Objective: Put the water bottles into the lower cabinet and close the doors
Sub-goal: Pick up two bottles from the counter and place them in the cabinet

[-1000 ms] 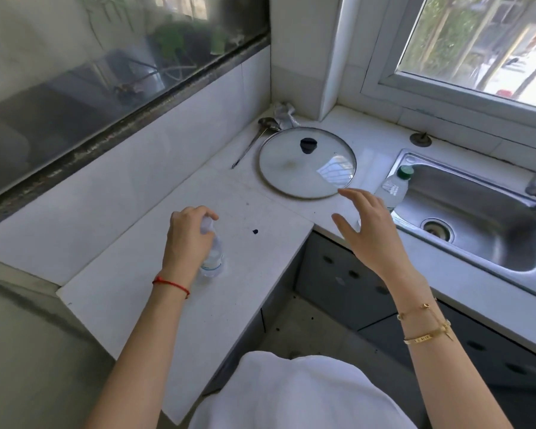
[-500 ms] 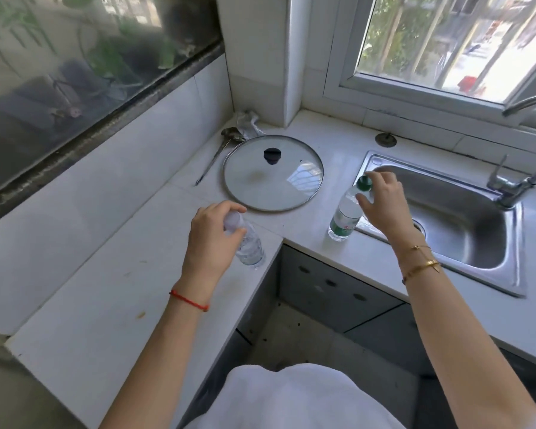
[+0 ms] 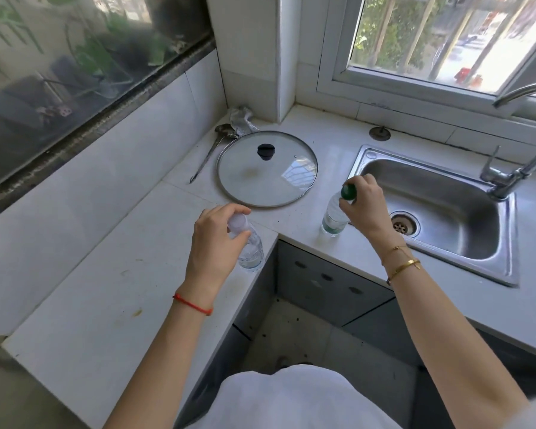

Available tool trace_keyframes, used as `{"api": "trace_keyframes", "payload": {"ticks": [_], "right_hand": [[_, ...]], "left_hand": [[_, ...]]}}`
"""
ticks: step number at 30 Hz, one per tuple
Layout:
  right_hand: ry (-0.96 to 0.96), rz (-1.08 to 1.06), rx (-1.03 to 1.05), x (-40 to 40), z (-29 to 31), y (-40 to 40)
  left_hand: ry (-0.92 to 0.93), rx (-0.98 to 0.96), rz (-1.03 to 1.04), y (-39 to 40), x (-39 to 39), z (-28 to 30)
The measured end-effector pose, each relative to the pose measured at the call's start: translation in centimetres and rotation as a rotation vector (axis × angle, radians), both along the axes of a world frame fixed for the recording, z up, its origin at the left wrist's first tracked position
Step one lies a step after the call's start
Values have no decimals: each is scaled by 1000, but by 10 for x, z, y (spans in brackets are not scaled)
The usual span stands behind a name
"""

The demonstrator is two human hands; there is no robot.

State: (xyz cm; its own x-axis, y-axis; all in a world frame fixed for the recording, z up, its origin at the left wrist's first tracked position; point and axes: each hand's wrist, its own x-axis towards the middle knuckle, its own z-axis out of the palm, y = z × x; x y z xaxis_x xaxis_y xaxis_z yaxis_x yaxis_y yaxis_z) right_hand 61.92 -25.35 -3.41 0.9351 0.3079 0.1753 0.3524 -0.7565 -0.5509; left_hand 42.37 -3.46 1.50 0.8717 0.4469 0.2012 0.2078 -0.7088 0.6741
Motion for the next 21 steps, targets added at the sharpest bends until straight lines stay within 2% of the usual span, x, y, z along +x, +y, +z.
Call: {"api": "trace_keyframes", "payload": {"ticks": [11, 21], "right_hand": [[-67, -64, 70, -156, 10, -28], [-105, -342, 168, -357, 26, -46]], "left_hand": [[-21, -4, -168, 0, -68, -10], [-10, 26, -495, -16, -174, -14]]}}
